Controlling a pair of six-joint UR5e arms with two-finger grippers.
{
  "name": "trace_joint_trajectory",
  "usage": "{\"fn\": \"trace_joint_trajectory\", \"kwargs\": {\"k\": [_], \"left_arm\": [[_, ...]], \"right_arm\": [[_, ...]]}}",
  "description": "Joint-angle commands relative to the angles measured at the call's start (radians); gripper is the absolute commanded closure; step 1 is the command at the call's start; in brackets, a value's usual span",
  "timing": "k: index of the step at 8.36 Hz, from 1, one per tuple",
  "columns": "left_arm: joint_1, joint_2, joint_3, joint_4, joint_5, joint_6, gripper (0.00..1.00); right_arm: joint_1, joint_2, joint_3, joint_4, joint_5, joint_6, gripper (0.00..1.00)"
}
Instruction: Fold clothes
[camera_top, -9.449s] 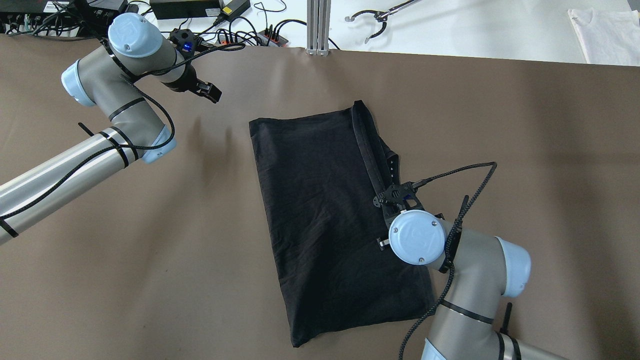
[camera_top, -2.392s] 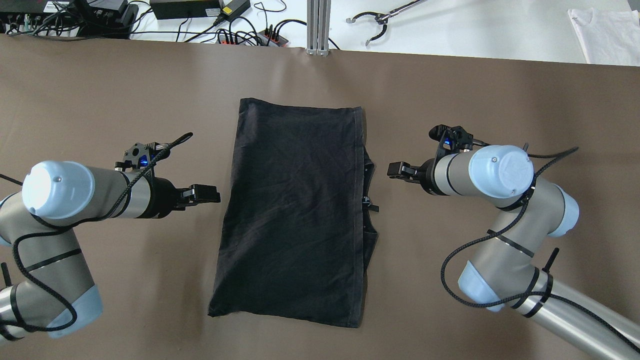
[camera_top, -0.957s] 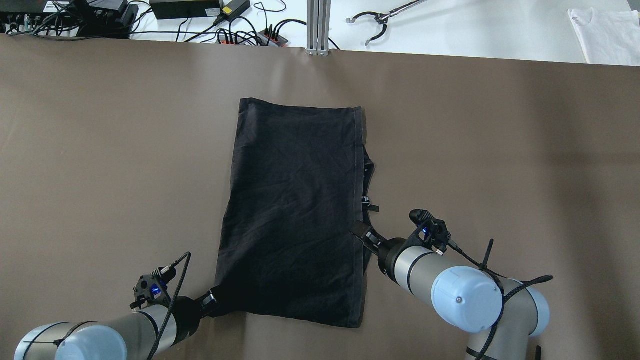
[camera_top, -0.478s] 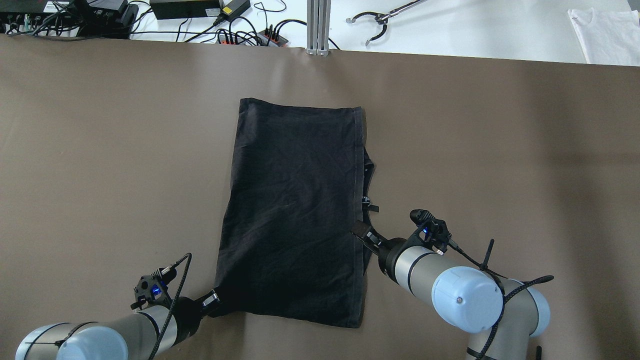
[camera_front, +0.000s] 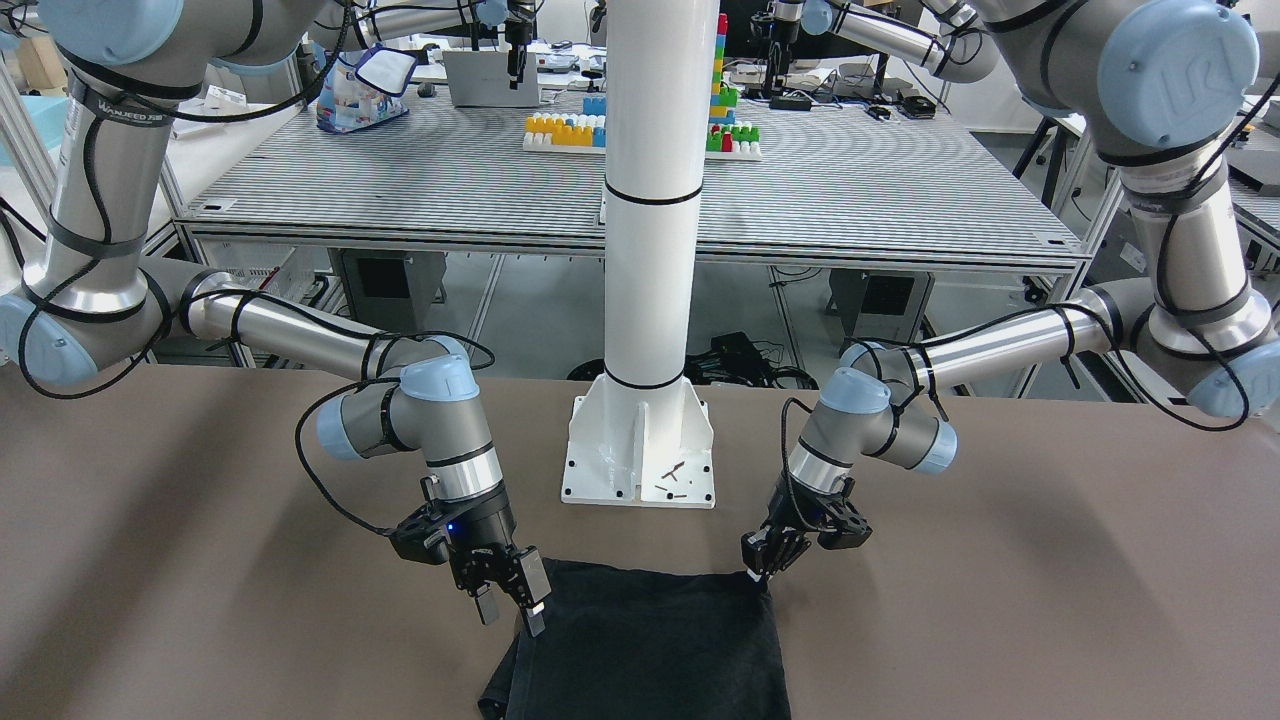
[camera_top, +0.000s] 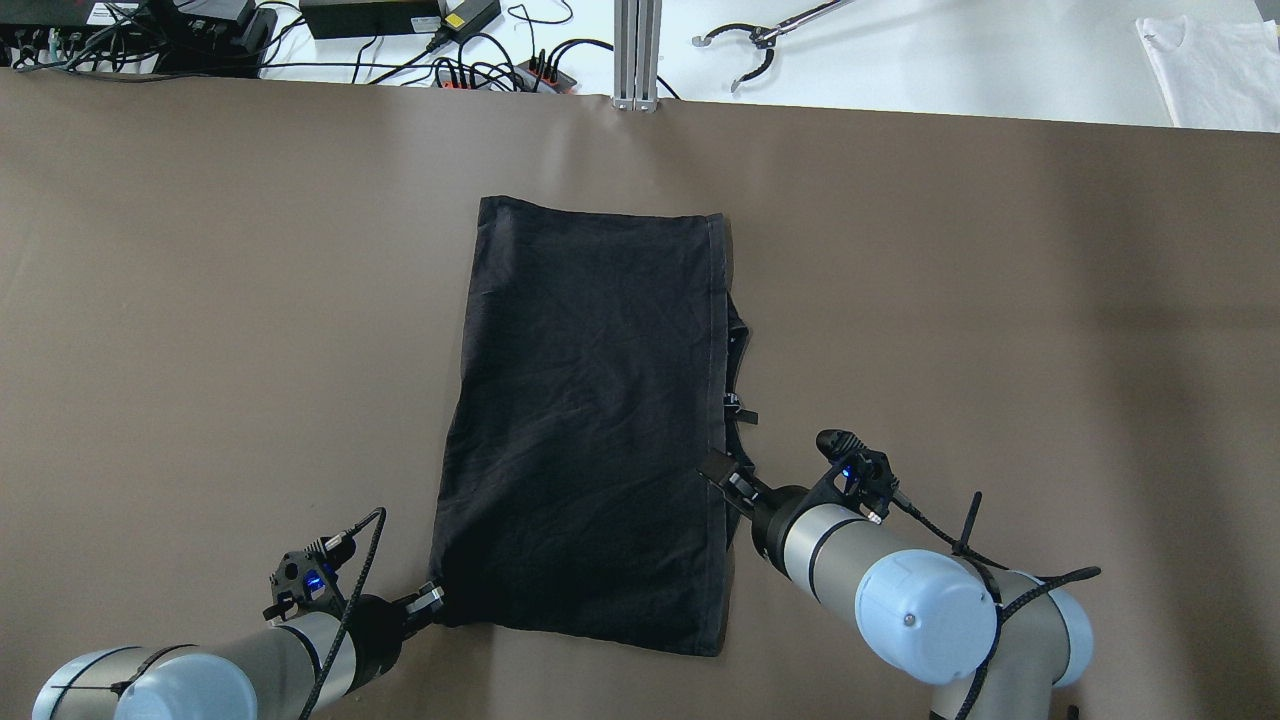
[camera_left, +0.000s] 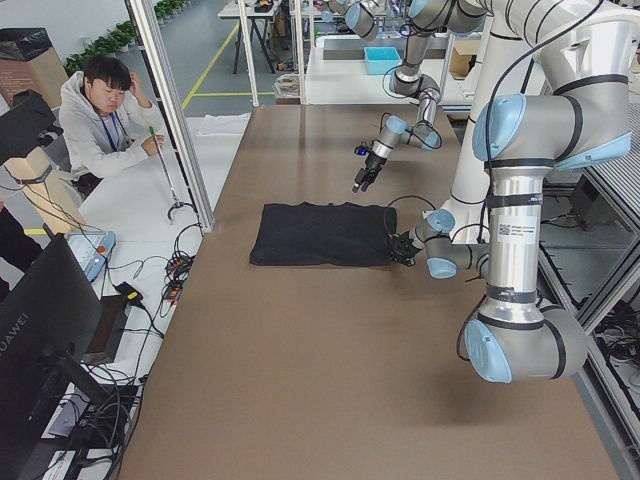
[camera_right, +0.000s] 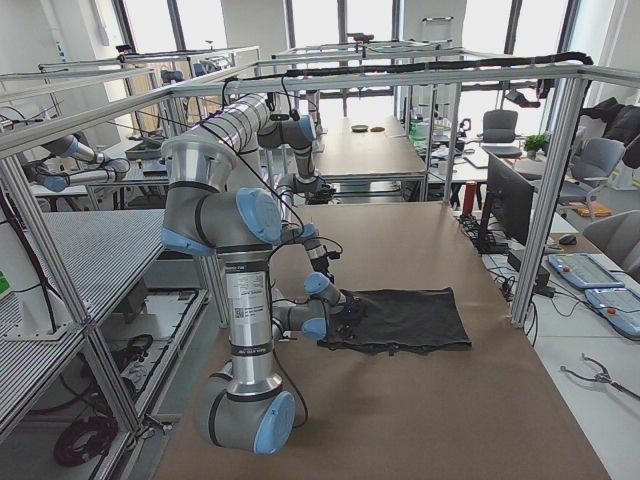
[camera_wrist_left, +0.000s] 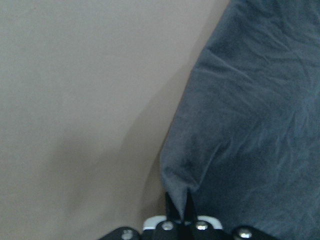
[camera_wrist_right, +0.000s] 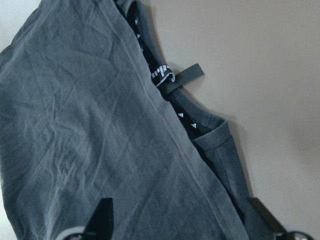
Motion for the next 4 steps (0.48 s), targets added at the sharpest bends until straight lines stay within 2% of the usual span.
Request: {"fn": "trace_joint_trajectory", "kwargs": {"k": [1, 4], "left_arm": [[0.003, 0.001, 0.001, 0.002, 0.017, 0.001, 1.00], [0.028, 0.001, 0.001, 0.002, 0.045, 0.003, 1.00]], "right_arm": [[-0.104, -0.008, -0.013, -0.024, -0.100, 0.055, 0.09], [-0.135, 0.005, -0.093, -0.044, -0.110, 0.075, 0.10]]}}
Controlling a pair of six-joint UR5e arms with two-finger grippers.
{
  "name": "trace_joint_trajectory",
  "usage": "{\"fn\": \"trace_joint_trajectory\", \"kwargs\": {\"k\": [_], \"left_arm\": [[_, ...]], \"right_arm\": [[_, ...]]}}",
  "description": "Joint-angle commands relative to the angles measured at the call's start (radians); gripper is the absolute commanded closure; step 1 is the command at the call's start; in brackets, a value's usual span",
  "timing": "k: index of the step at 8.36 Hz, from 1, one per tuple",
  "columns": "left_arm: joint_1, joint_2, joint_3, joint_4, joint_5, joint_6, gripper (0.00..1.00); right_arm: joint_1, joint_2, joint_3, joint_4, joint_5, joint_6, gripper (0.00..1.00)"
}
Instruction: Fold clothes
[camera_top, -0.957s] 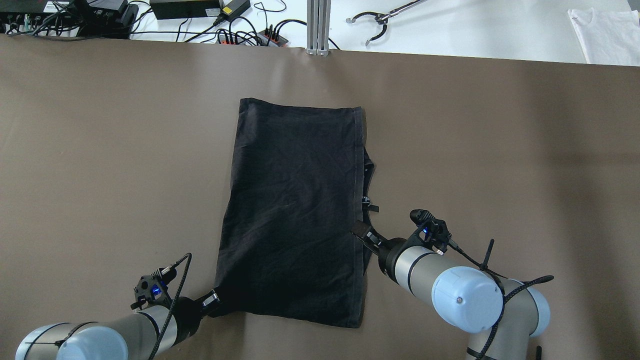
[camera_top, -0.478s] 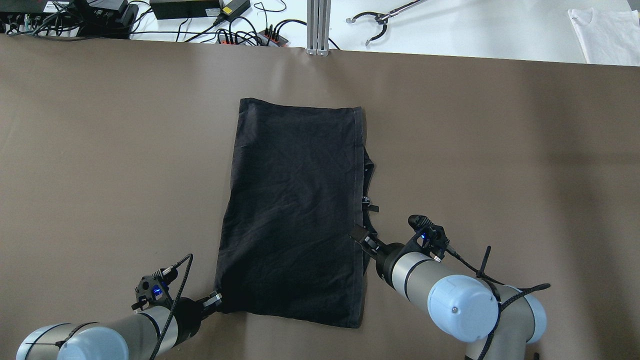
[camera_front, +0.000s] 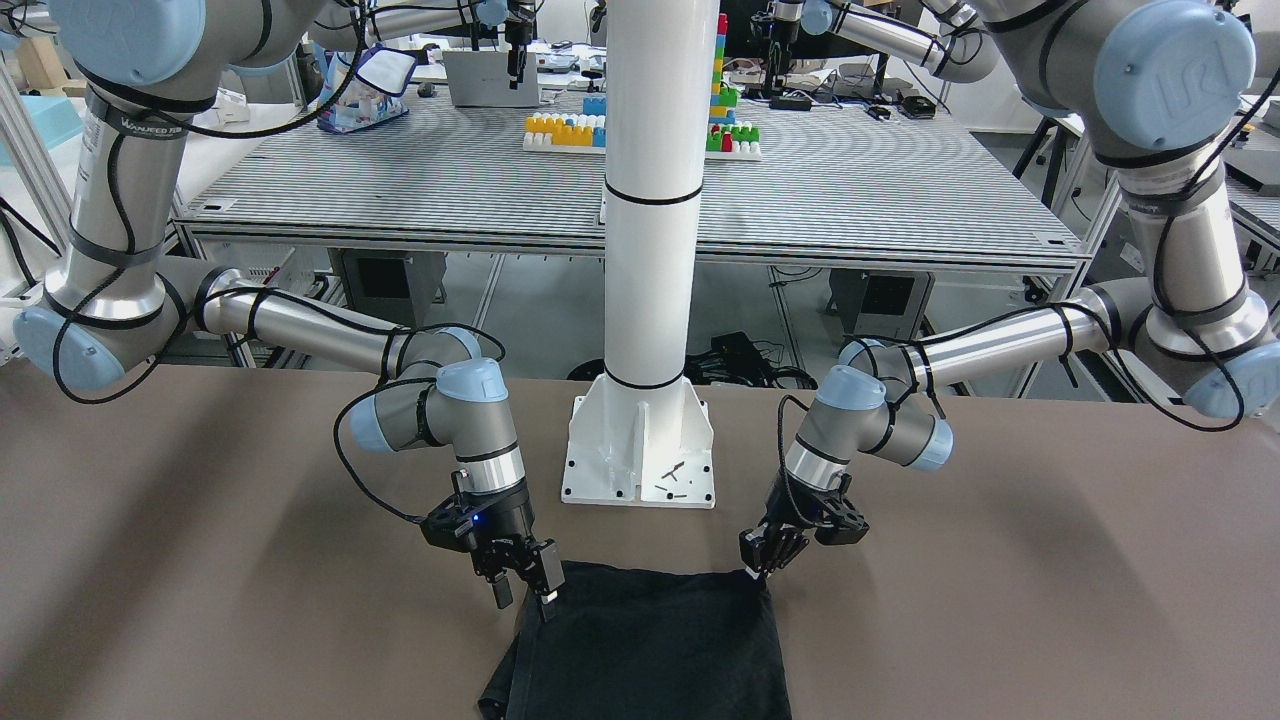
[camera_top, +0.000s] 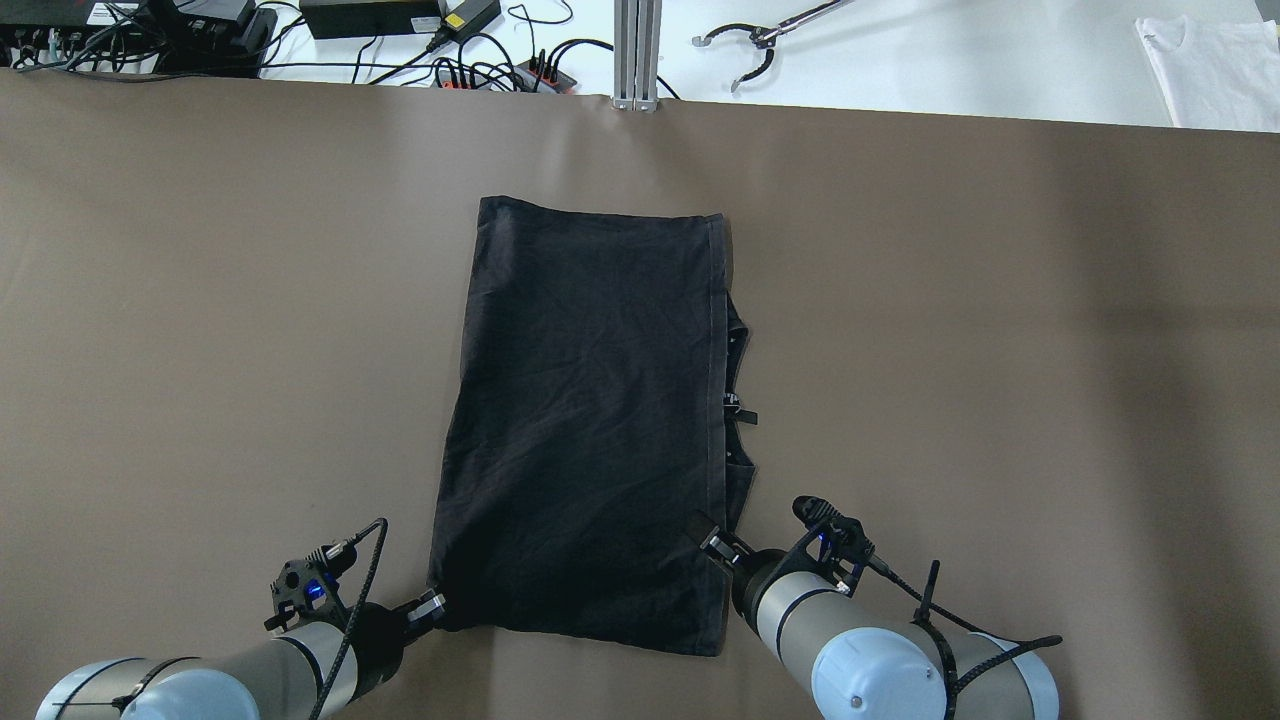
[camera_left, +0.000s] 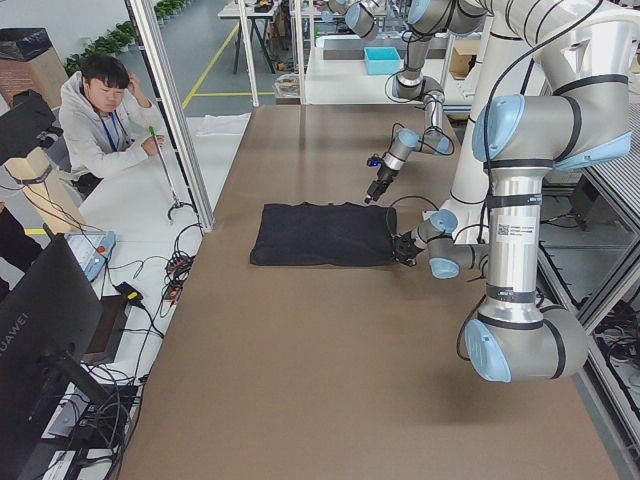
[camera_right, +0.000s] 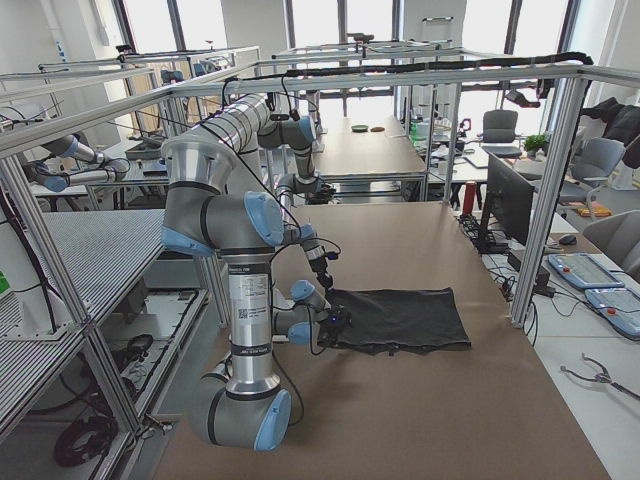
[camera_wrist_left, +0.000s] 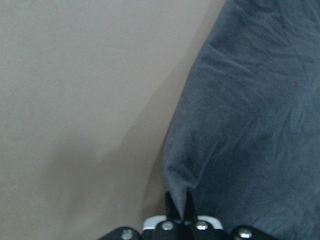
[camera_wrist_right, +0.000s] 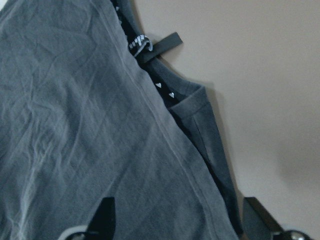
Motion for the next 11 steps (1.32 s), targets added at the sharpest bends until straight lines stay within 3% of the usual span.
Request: {"fn": "trace_joint_trajectory", "kwargs": {"k": [1, 6, 9, 11], "left_arm": [[0.008, 0.000, 0.002, 0.000, 0.008, 0.001, 1.00], [0.008, 0.002, 0.003, 0.000, 0.008, 0.001, 1.00], [0.006, 0.000, 0.009, 0.002, 0.006, 0.004, 1.00], [0.006, 0.000, 0.009, 0.002, 0.007, 0.004, 1.00]], "right_arm": [[-0.014, 0.008, -0.054, -0.008, -0.008, 0.015, 0.10], [-0.014, 0.060, -0.074, -0.078, -0.010, 0.093, 0.20], [-0.014, 0.069, -0.077, -0.080, -0.010, 0.087, 0.20], [-0.013, 0.101, -0.077, -0.095, -0.010, 0.096, 0.36]]}}
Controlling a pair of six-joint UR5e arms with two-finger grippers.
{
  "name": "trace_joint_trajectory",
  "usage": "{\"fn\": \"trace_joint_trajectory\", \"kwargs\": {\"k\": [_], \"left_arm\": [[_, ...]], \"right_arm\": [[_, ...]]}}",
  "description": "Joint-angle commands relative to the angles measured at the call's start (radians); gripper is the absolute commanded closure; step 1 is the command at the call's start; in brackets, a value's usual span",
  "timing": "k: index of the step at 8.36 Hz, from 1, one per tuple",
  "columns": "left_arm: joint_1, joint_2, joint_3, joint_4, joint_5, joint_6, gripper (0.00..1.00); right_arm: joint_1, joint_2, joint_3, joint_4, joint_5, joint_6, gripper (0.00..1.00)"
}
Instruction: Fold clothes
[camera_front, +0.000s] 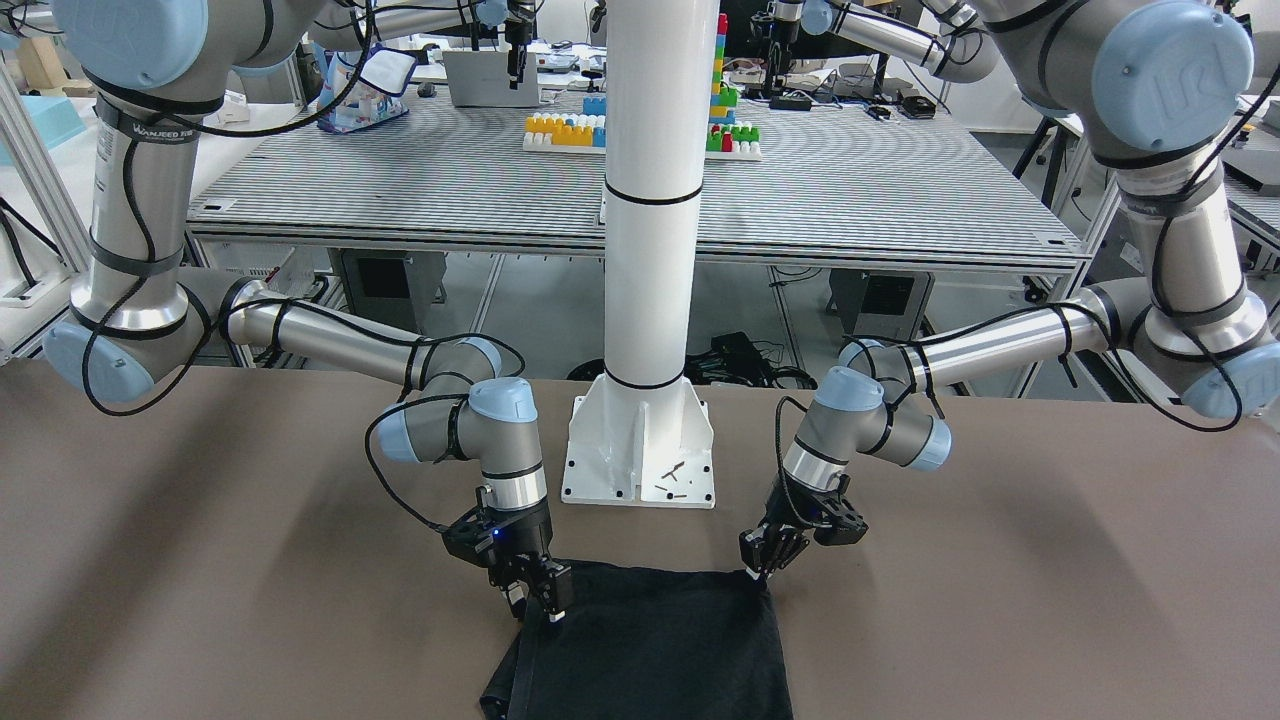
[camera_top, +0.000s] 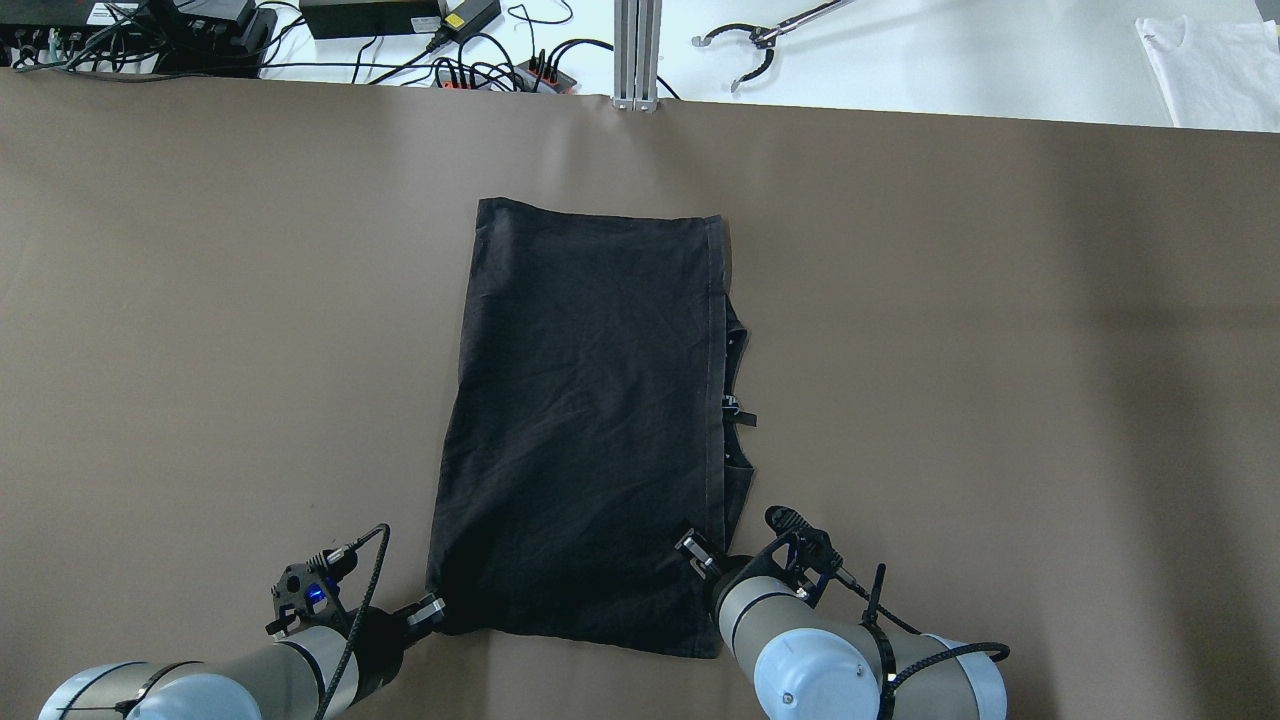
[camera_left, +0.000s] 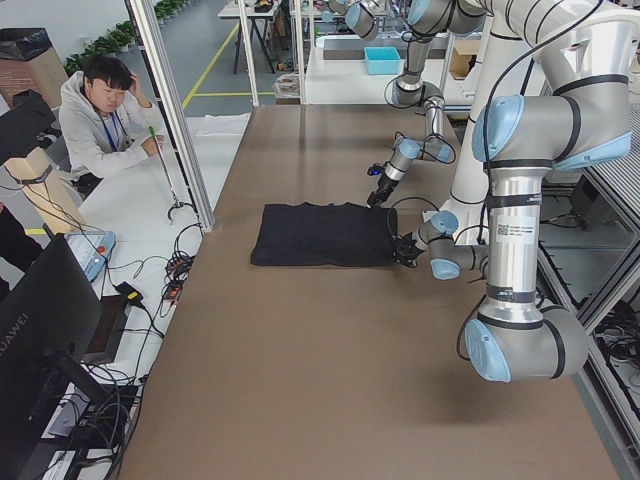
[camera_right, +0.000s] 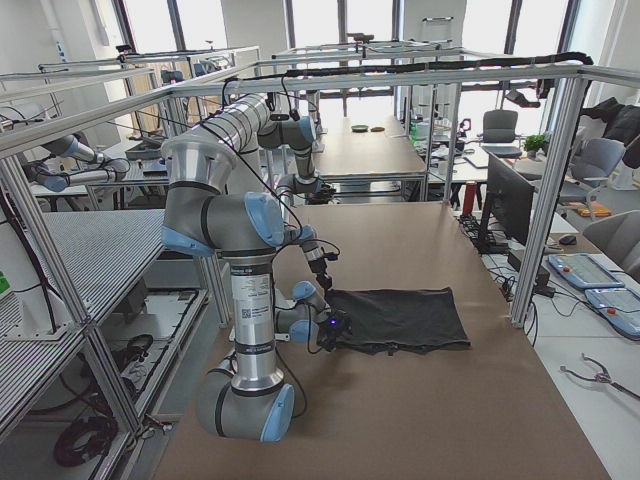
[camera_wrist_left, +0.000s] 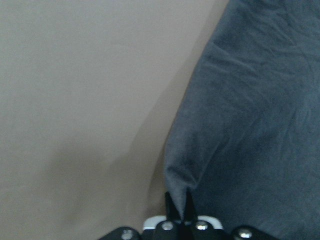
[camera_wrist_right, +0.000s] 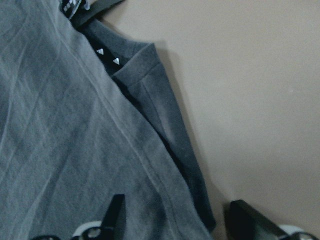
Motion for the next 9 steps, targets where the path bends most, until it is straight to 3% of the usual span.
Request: {"fn": "trace_joint_trajectory", "kwargs": {"k": [1, 2, 5, 8, 9], "left_arm": [[0.000, 0.000, 0.002, 0.000, 0.001, 0.001, 1.00], [0.000, 0.000, 0.007, 0.000, 0.001, 0.002, 1.00], [0.000, -0.002, 0.007, 0.000, -0.001, 0.002, 1.00], [-0.002, -0.008, -0.002, -0.001, -0.002, 0.014, 1.00], [-0.003, -0.012, -0.015, 0.000, -0.004, 0.016, 1.00]], "right_arm": [[0.001, 0.024, -0.001, -0.013, -0.002, 0.019, 0.46], [0.000, 0.023, -0.002, -0.013, -0.023, 0.055, 0.53], [0.000, 0.018, 0.001, -0.015, -0.028, 0.045, 0.59], [0.000, 0.014, 0.016, -0.013, -0.026, 0.030, 0.98], [0.000, 0.003, 0.039, -0.013, -0.025, 0.030, 1.00]]}}
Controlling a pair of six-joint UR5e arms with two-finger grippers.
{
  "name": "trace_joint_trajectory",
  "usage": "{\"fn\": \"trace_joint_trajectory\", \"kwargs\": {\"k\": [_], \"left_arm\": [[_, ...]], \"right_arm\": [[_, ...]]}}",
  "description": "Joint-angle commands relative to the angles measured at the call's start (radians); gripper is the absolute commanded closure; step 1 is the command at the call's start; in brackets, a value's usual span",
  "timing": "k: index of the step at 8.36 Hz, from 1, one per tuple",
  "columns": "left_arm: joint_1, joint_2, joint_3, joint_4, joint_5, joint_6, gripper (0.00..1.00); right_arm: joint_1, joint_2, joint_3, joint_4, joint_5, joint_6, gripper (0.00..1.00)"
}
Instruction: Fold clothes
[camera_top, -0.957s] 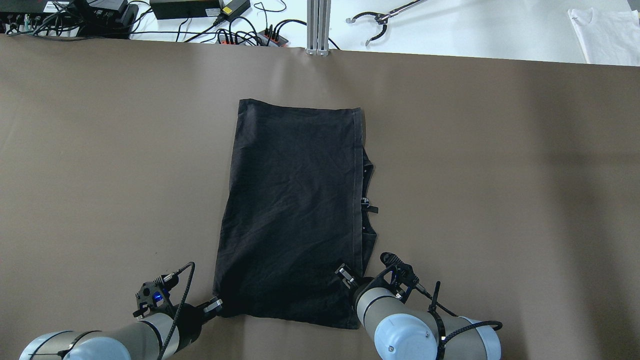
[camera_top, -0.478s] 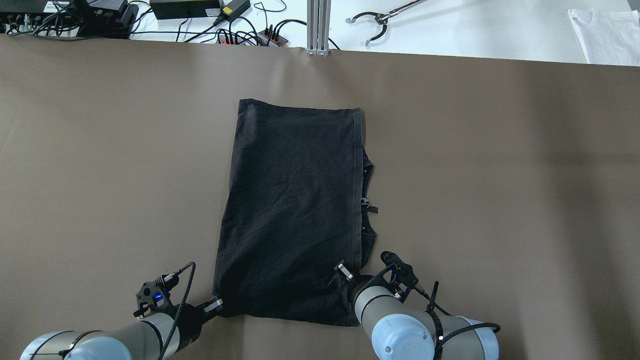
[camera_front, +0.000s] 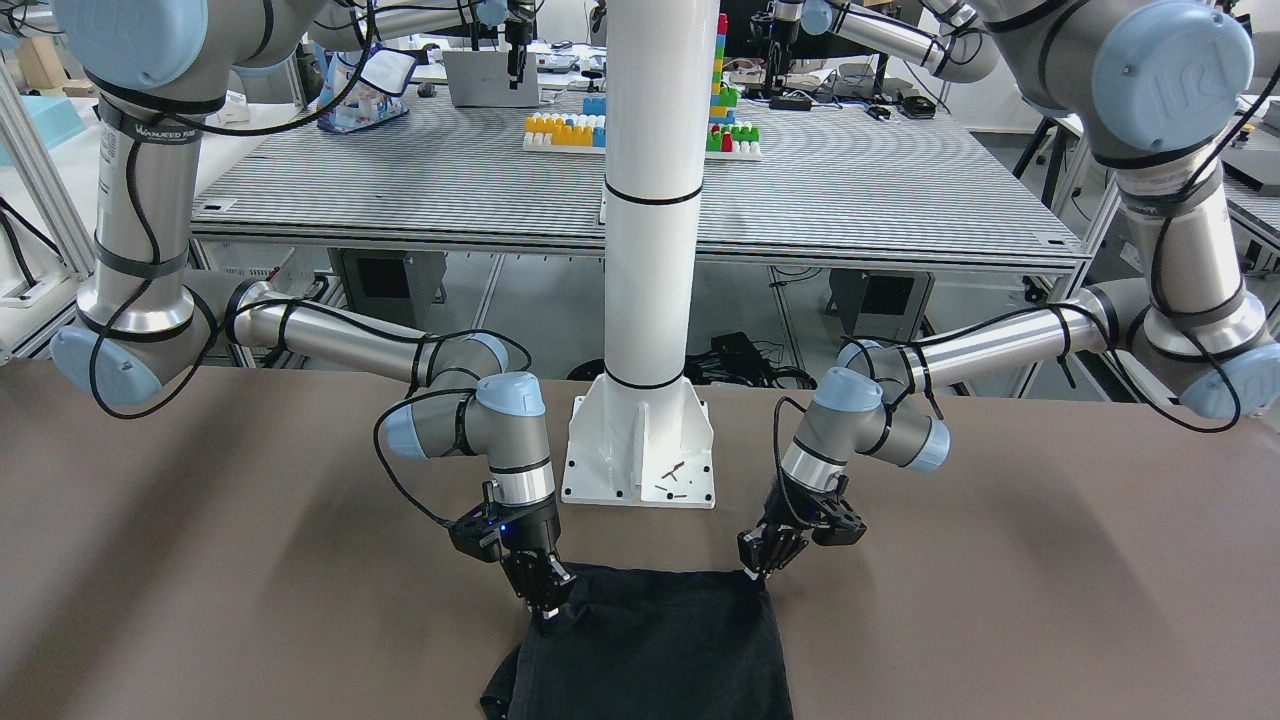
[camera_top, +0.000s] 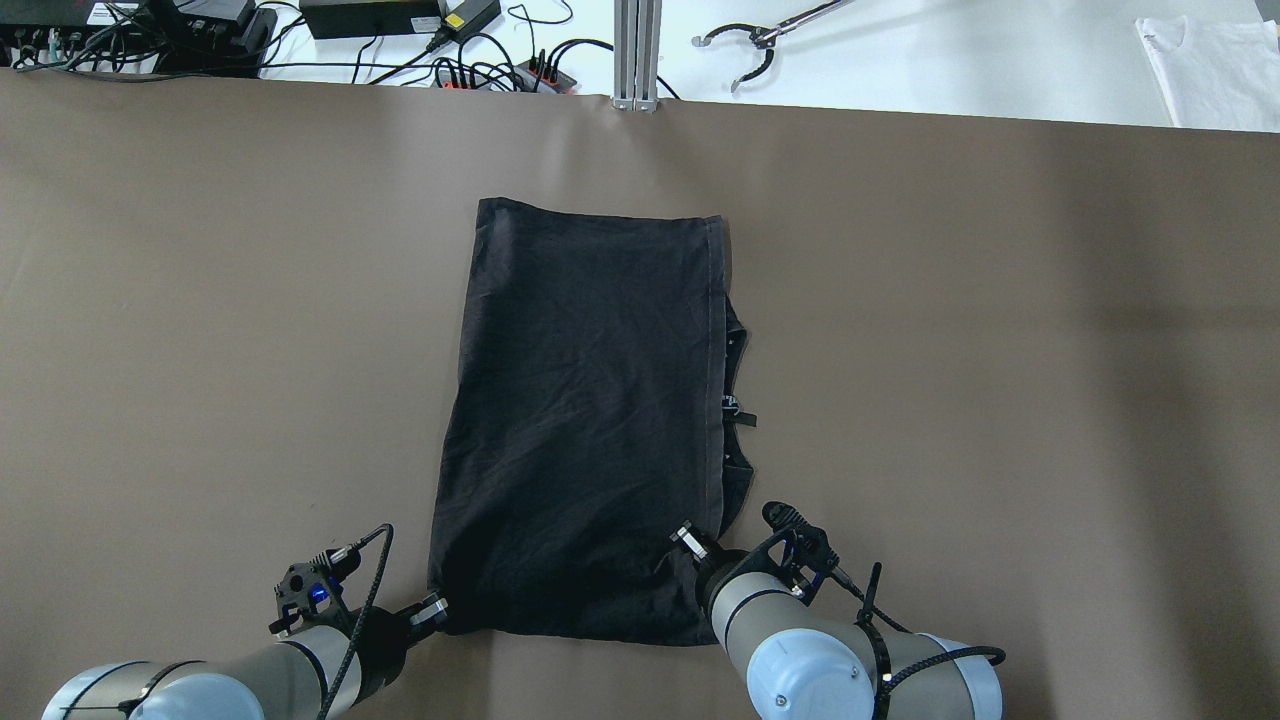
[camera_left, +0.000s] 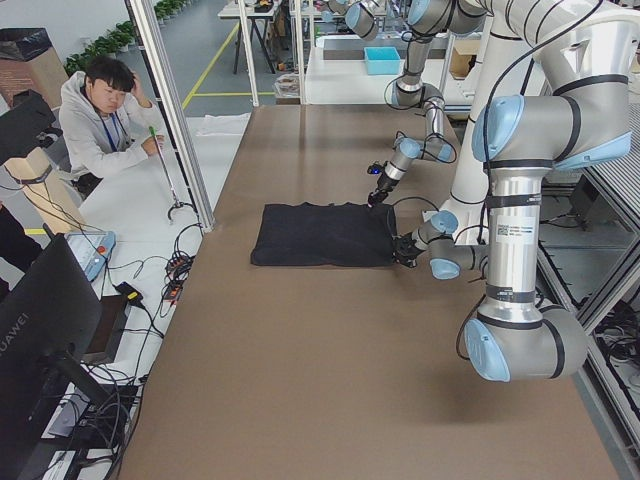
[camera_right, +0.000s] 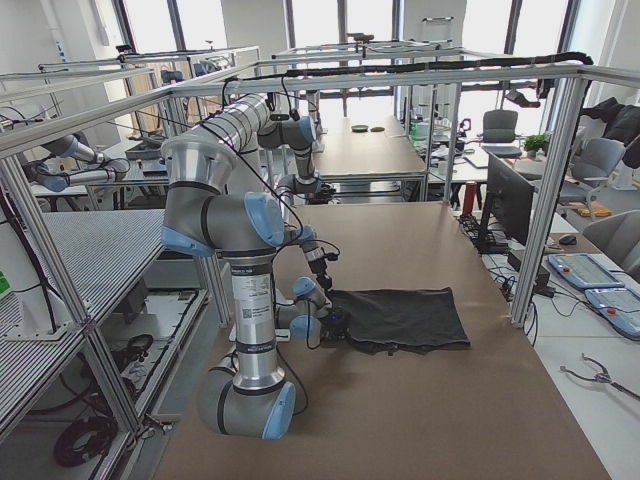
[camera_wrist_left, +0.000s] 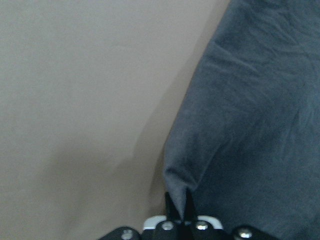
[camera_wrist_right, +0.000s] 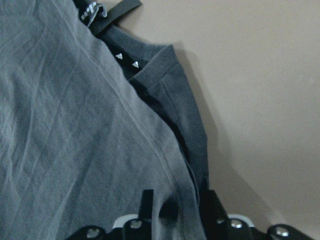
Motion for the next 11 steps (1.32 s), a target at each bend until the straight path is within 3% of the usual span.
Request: {"fn": "trace_joint_trajectory", "kwargs": {"k": [1, 3, 5, 6, 7, 9, 11], "left_arm": [[-0.004, -0.007, -0.046, 0.004, -0.006, 0.008, 1.00], [0.000, 0.008, -0.121, 0.007, -0.004, 0.012, 1.00], [0.025, 0.021, -0.207, 0.036, -0.006, 0.017, 1.00], [0.019, 0.019, -0.300, 0.150, -0.015, 0.038, 1.00], [0.005, -0.004, -0.371, 0.269, -0.075, 0.075, 1.00], [-0.181, -0.123, -0.364, 0.396, -0.233, 0.161, 1.00], [-0.365, -0.300, -0.335, 0.626, -0.411, 0.245, 1.00]], "right_arm": [[-0.002, -0.038, 0.067, 0.000, 0.005, -0.007, 1.00], [-0.056, -0.086, 0.167, -0.038, 0.003, -0.009, 1.00], [-0.128, -0.107, 0.341, -0.188, -0.003, -0.006, 1.00], [-0.133, -0.111, 0.389, -0.220, -0.006, -0.007, 1.00], [-0.123, -0.109, 0.402, -0.222, -0.004, -0.012, 1.00], [-0.039, -0.103, 0.399, -0.222, 0.012, -0.085, 1.00], [0.072, -0.100, 0.390, -0.225, 0.019, -0.140, 1.00]]}}
